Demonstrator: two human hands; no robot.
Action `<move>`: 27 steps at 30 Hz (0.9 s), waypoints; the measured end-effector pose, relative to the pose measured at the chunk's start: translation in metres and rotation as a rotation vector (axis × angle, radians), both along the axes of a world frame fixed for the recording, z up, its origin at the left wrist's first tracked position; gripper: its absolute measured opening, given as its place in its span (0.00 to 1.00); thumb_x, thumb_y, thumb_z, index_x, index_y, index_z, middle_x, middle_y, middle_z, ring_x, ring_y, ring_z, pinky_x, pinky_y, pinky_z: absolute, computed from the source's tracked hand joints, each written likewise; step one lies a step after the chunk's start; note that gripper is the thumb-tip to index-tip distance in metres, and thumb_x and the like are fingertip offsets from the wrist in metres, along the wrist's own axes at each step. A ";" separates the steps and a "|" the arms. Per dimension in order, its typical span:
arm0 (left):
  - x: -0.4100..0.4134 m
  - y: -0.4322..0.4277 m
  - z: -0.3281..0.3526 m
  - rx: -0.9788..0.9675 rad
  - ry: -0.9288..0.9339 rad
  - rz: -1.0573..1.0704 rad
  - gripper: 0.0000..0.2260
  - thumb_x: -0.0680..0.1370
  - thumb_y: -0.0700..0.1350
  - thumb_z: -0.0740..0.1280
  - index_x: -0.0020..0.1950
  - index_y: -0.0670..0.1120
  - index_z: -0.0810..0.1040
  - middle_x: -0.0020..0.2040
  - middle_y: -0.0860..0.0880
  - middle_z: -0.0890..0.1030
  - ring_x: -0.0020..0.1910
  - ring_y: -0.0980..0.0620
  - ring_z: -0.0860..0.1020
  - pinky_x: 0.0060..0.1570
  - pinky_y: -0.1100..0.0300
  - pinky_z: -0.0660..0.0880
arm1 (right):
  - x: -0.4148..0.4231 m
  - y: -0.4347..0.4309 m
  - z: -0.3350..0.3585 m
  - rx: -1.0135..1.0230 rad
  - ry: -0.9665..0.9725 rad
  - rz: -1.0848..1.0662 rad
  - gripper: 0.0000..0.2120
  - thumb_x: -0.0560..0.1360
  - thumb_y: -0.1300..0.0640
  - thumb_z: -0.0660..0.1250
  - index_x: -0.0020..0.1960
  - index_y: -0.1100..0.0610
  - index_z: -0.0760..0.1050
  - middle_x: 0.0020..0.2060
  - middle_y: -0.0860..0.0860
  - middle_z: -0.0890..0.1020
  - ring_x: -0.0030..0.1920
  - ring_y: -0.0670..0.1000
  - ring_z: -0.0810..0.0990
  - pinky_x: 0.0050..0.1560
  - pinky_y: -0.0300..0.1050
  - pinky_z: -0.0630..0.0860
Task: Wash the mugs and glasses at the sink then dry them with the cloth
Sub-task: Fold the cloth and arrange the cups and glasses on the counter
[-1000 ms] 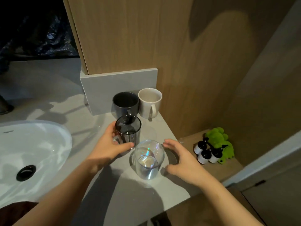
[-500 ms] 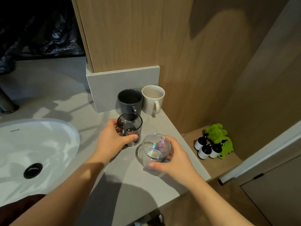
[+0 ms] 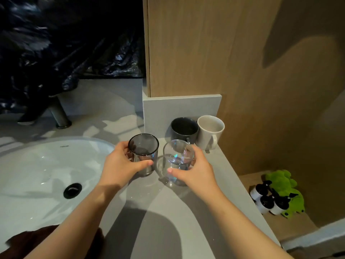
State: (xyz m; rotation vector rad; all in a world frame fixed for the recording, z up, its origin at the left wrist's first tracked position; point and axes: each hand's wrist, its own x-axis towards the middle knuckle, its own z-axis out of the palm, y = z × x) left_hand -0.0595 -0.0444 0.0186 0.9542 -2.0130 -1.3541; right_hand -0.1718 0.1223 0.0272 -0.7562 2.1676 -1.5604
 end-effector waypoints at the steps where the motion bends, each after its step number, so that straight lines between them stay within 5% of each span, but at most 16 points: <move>1: 0.002 -0.005 0.002 -0.011 -0.010 0.013 0.31 0.61 0.40 0.81 0.60 0.47 0.72 0.52 0.51 0.80 0.51 0.53 0.79 0.53 0.60 0.75 | -0.001 -0.009 0.000 0.005 0.007 0.004 0.33 0.62 0.55 0.79 0.61 0.43 0.68 0.47 0.36 0.78 0.48 0.40 0.79 0.51 0.36 0.76; 7: -0.001 -0.030 0.002 -0.064 -0.051 0.081 0.27 0.62 0.43 0.81 0.56 0.50 0.72 0.45 0.57 0.78 0.46 0.56 0.77 0.40 0.70 0.69 | -0.010 -0.051 -0.006 0.004 0.024 -0.016 0.28 0.61 0.55 0.79 0.54 0.43 0.67 0.42 0.36 0.75 0.45 0.38 0.76 0.49 0.36 0.72; 12: -0.012 -0.047 -0.002 -0.023 -0.092 0.093 0.30 0.62 0.45 0.81 0.60 0.46 0.74 0.50 0.52 0.80 0.50 0.52 0.78 0.49 0.62 0.70 | -0.016 -0.074 -0.012 0.027 0.041 -0.047 0.29 0.62 0.56 0.79 0.52 0.42 0.64 0.42 0.36 0.74 0.45 0.39 0.75 0.45 0.32 0.69; 16: -0.019 -0.055 -0.011 0.005 -0.078 0.107 0.30 0.60 0.43 0.82 0.58 0.48 0.73 0.49 0.53 0.79 0.53 0.50 0.79 0.54 0.59 0.74 | -0.017 -0.088 -0.019 0.073 0.077 -0.087 0.29 0.61 0.54 0.79 0.55 0.44 0.67 0.52 0.44 0.74 0.51 0.45 0.75 0.50 0.38 0.71; 23: -0.022 -0.070 -0.026 0.031 -0.056 0.107 0.33 0.59 0.44 0.83 0.60 0.46 0.73 0.52 0.52 0.81 0.54 0.51 0.79 0.59 0.55 0.75 | -0.012 -0.106 -0.022 0.084 0.072 -0.106 0.29 0.62 0.54 0.78 0.60 0.49 0.71 0.54 0.46 0.70 0.44 0.37 0.71 0.39 0.24 0.66; 27: -0.025 -0.075 -0.030 0.048 -0.038 0.094 0.32 0.59 0.43 0.83 0.58 0.47 0.72 0.50 0.53 0.81 0.53 0.51 0.79 0.58 0.56 0.75 | -0.014 -0.112 -0.022 0.092 0.079 -0.123 0.37 0.65 0.54 0.77 0.70 0.50 0.64 0.64 0.48 0.70 0.60 0.47 0.73 0.50 0.33 0.67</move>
